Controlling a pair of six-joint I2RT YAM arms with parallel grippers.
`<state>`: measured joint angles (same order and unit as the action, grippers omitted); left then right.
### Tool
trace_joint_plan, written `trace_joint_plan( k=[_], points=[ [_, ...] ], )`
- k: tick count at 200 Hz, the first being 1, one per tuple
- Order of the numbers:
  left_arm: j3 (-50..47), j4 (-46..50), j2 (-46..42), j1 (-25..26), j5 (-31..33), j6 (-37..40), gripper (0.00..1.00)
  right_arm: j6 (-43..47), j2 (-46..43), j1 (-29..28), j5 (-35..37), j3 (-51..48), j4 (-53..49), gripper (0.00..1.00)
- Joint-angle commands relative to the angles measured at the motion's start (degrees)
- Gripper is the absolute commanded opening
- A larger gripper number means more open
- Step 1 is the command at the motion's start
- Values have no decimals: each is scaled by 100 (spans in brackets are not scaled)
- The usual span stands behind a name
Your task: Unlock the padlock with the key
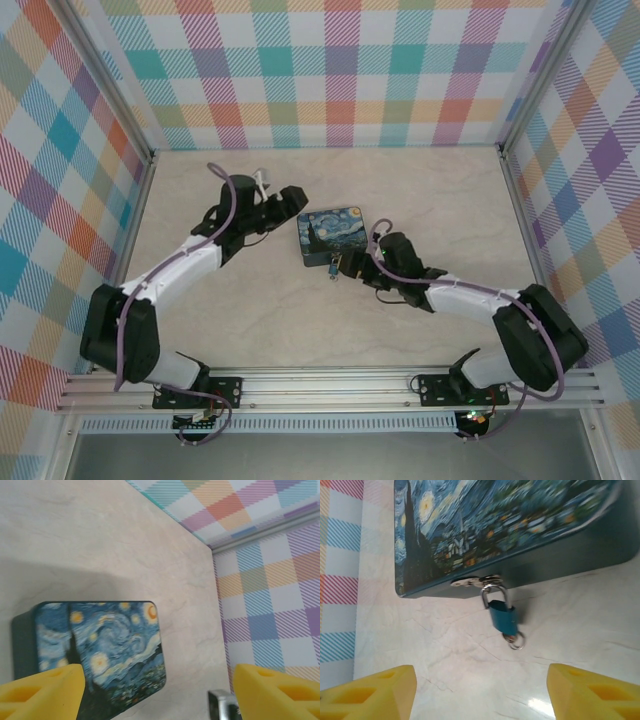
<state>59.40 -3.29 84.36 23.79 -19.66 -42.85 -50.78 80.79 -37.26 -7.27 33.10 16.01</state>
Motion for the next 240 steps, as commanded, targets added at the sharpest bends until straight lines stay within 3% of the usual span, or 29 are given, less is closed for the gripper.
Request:
trace_joint_plan(
  k=[1,83,240],
  points=[
    [455,28,441,159,-414,294,78,-450,437,-171,504,-19,933,65],
    [1156,-84,1793,266,-838,357,77,-511,1185,-274,780,120,1086,51],
    [1240,64,2238,284,-811,309,77,-605,1883,-396,441,411,1370,38]
  ],
)
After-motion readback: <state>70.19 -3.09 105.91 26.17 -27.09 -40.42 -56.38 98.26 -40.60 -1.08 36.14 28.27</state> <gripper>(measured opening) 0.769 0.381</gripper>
